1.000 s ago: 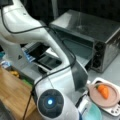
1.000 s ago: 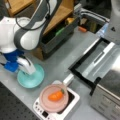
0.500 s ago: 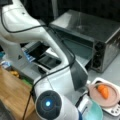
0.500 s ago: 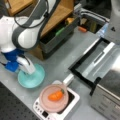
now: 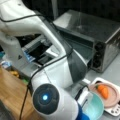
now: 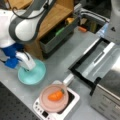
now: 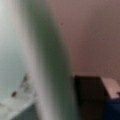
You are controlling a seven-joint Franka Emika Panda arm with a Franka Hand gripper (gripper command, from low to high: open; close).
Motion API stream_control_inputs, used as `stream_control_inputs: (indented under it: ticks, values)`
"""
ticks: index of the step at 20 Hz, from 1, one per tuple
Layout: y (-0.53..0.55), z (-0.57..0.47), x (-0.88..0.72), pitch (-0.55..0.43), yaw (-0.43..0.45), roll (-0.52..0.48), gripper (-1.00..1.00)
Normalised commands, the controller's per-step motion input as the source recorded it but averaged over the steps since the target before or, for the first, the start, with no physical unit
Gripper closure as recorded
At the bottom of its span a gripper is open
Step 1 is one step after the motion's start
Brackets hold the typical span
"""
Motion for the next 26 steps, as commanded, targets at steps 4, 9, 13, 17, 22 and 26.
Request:
stream_control_inputs:
  ticks: [4, 9, 13, 17, 22, 26]
  values:
    - [0.35, 0.25, -0.02, 0.061, -0.094, 0.150, 1.00]
    - [0.53, 0.23, -0.19, 0.035, -0.099, 0.099, 1.00]
    - [0.65, 0.15, -0.37, -0.019, -0.122, 0.044, 1.00]
    - [0.64, 0.02, -0.49, -0.078, -0.168, -0.005, 1.00]
    - [0.55, -0.06, -0.63, -0.143, -0.185, -0.029, 1.00]
    - [0.44, -0.10, -0.71, -0.212, -0.222, -0.044, 1.00]
